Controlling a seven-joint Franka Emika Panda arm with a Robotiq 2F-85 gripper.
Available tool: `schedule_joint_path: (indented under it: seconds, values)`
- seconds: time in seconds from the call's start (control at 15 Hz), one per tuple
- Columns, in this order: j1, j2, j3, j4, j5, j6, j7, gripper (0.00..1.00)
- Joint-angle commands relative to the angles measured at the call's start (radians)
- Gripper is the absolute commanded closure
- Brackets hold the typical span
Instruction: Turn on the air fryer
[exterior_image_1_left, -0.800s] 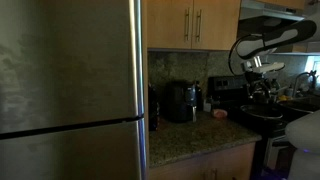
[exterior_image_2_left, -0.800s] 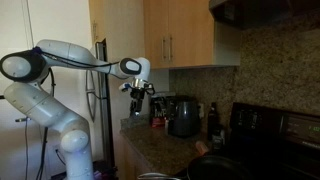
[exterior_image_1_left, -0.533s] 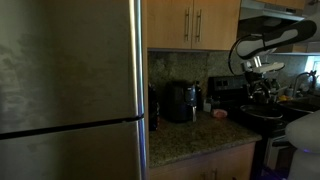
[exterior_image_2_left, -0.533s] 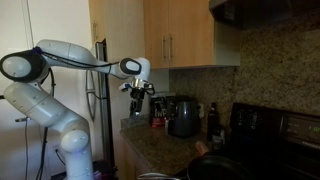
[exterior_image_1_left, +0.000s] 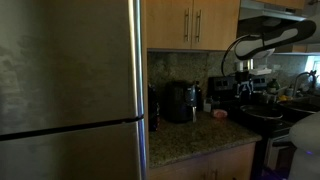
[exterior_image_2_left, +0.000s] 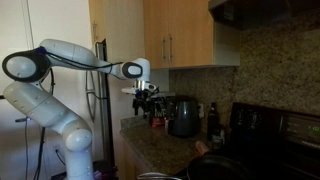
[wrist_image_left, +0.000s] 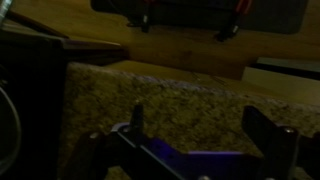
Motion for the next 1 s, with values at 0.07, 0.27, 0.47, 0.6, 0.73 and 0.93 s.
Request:
schedule_joint_path:
  seconds: [0.07,0.27,0.47,0.6,0.73,0.93]
  values:
    - [0.063,0.059,0.048,-0.002,0.088,0.123,-0.006,0.0]
    - [0.111,0.122,0.09,0.002,0.114,0.206,0.0,0.0]
    - [0.132,0.154,0.101,-0.023,0.154,0.323,0.013,0.0]
    - [0.148,0.193,0.138,-0.042,0.184,0.499,0.052,0.0]
    - [0.155,0.236,0.172,-0.055,0.19,0.659,0.089,0.0]
    - [0.134,0.347,0.229,-0.08,0.131,0.882,0.186,0.0]
